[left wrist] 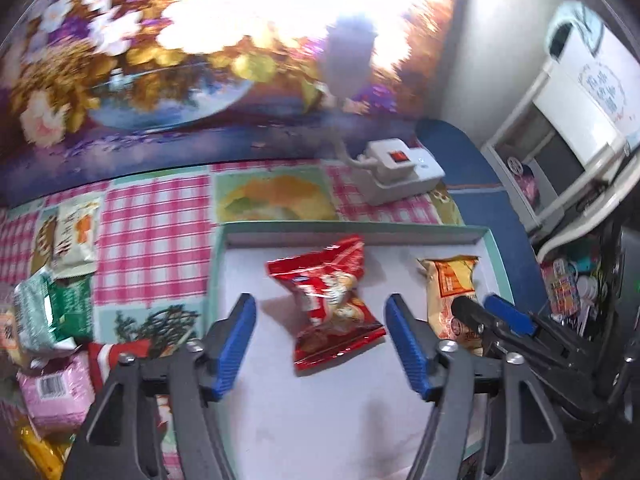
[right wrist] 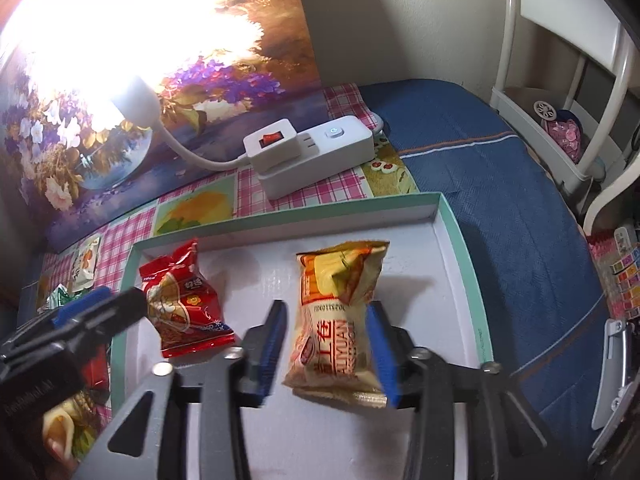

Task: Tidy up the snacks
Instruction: 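Open both tools to drop the bags into the white tray, then move both tools back over the snack pile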

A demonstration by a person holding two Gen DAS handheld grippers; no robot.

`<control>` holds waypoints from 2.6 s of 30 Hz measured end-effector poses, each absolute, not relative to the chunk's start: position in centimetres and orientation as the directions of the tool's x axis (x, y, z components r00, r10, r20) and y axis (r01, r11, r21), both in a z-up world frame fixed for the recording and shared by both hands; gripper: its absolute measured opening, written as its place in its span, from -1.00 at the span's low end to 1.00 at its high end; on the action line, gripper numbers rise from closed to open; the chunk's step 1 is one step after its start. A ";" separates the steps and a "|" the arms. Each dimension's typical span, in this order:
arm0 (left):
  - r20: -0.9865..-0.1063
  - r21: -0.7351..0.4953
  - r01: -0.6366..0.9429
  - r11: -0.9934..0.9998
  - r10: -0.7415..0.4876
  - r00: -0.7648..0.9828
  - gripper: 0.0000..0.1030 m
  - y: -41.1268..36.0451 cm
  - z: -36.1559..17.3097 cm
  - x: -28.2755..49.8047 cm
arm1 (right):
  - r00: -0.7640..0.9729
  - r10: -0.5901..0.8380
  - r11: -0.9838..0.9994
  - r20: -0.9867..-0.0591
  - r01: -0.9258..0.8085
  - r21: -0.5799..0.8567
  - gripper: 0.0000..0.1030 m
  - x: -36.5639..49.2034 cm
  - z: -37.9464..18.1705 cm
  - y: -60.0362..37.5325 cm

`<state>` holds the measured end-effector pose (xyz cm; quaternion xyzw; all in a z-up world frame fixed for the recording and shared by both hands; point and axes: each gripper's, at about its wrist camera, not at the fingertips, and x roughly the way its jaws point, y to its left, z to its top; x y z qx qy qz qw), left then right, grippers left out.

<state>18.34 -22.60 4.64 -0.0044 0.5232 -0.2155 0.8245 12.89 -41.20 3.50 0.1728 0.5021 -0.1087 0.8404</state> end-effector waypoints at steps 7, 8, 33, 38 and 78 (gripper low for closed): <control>-0.852 -0.195 0.204 0.959 -0.269 0.449 0.79 -18.3 6.2 18.8 | 0.473 -0.022 0.915 -0.881 0.364 0.173 0.60 12.6 3.7 -39.9; -0.853 -0.185 0.181 0.966 -0.250 0.458 0.80 -17.6 6.3 18.8 | 0.476 -0.020 0.915 -0.879 0.363 0.176 0.64 12.5 3.7 -39.6; -0.864 0.067 -0.283 0.957 0.197 0.463 0.98 1.1 7.2 14.0 | 0.492 0.043 0.883 -0.870 0.388 0.263 0.95 12.0 5.8 -27.2; -0.879 0.059 -0.322 0.945 0.202 0.432 0.98 4.0 7.0 12.7 | 0.484 0.079 0.893 -0.872 0.354 0.277 0.95 11.3 5.5 -24.1; -0.974 -0.080 -0.434 0.897 0.022 0.225 0.98 8.5 -1.3 11.5 | 0.437 0.160 0.987 -0.885 -0.049 0.154 0.95 12.2 1.8 -11.8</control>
